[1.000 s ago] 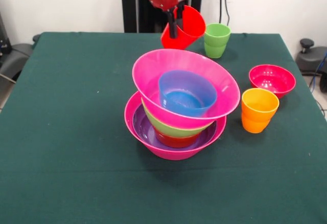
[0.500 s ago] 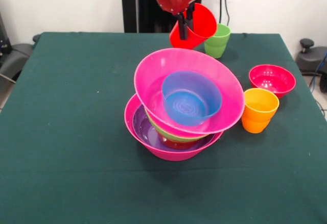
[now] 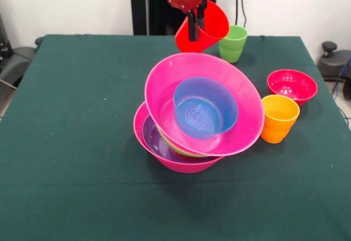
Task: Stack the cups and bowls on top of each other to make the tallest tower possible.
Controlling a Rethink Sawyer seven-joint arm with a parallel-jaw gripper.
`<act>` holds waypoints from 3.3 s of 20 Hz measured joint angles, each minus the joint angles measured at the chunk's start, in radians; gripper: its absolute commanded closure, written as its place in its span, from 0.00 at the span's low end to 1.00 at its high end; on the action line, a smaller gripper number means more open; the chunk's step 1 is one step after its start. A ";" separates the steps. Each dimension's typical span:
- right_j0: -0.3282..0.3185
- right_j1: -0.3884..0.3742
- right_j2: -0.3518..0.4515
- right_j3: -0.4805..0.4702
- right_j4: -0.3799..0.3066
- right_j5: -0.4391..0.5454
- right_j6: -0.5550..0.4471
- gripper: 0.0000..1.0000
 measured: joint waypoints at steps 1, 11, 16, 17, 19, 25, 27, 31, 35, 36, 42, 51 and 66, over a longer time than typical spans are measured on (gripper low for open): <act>-0.001 0.004 -0.004 -0.002 0.000 0.000 0.000 1.00; -0.007 0.043 -0.053 -0.008 0.000 -0.001 0.000 1.00; -0.007 0.049 -0.077 -0.008 0.001 -0.008 0.000 1.00; -0.007 0.049 -0.080 -0.008 0.001 -0.009 0.000 1.00; -0.007 0.049 -0.096 -0.008 0.000 -0.016 0.000 1.00; -0.007 0.047 -0.133 0.001 0.000 -0.040 0.000 1.00; -0.007 0.044 -0.141 0.003 0.000 -0.046 0.000 1.00; -0.005 0.037 -0.145 0.003 0.001 -0.050 0.000 1.00; -0.001 0.034 -0.145 0.003 0.004 -0.051 0.000 1.00; -0.001 0.034 -0.145 0.003 0.005 -0.050 0.000 1.00; -0.001 0.039 -0.145 -0.003 0.041 -0.050 0.000 1.00; -0.011 0.056 -0.145 -0.045 0.130 -0.050 0.000 1.00; -0.074 0.117 -0.145 -0.139 0.189 -0.043 0.000 1.00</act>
